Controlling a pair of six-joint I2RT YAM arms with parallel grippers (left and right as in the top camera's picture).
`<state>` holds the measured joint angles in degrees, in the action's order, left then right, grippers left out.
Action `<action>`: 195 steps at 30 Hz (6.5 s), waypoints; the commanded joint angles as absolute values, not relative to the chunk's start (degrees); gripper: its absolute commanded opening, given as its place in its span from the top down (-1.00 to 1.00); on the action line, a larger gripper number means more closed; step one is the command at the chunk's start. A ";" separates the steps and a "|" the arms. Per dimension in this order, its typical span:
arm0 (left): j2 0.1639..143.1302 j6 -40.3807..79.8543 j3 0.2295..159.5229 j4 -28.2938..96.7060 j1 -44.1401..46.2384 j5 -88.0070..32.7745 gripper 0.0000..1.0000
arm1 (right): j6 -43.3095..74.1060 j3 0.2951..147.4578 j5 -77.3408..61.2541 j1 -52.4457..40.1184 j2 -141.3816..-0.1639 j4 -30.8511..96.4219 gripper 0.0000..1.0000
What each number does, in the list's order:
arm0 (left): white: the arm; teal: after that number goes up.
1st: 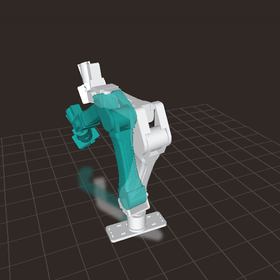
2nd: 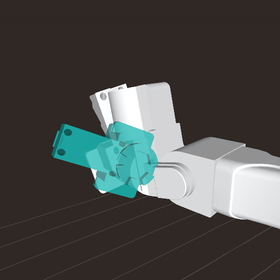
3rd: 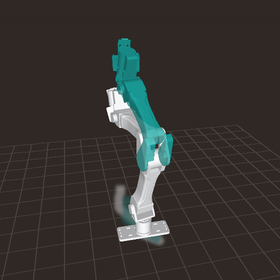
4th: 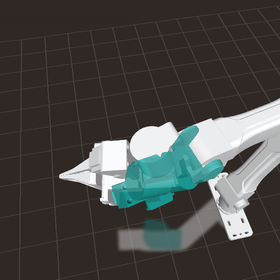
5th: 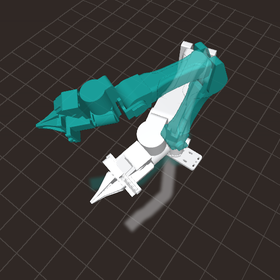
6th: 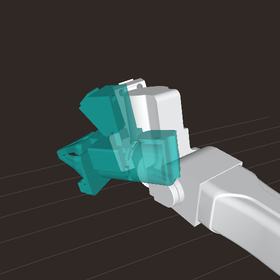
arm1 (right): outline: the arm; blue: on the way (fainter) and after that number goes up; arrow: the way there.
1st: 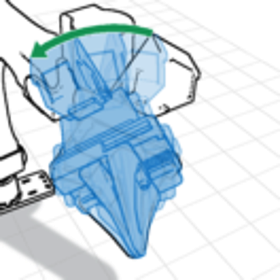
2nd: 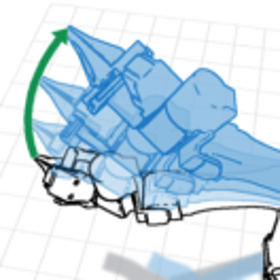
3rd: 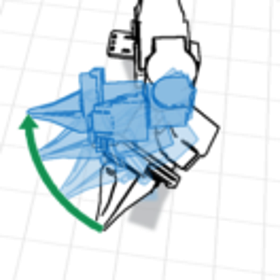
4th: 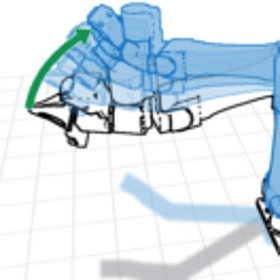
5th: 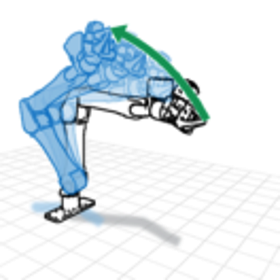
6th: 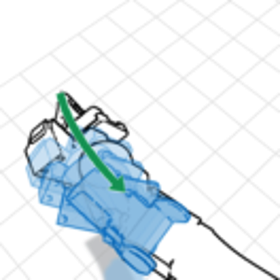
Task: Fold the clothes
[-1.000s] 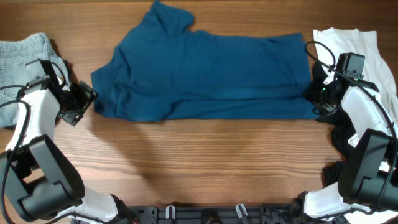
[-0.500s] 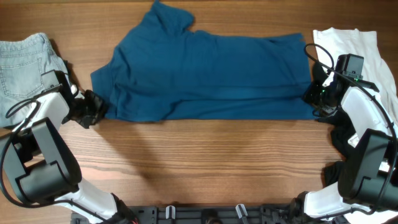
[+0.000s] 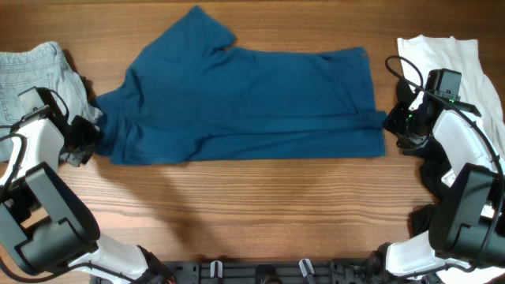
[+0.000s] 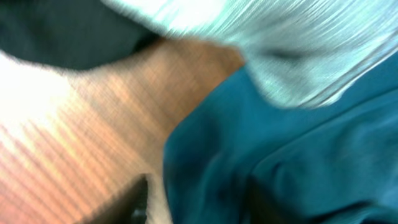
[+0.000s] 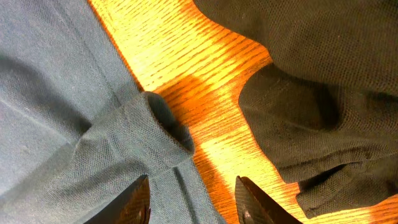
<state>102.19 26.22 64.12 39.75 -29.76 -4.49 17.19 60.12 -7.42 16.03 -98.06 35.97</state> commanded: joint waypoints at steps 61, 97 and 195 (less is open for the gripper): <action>105.41 23.18 67.31 47.62 -1.61 -9.17 -0.42 | 12.58 72.95 -14.00 12.88 -110.28 48.01 0.21; 105.41 23.14 67.29 47.42 -1.61 -9.04 -0.47 | 6.15 65.06 -11.53 8.16 -110.72 38.92 0.60; 117.03 9.43 97.47 49.36 -4.69 -7.44 0.92 | 19.66 85.82 -6.39 12.93 -111.59 36.97 0.92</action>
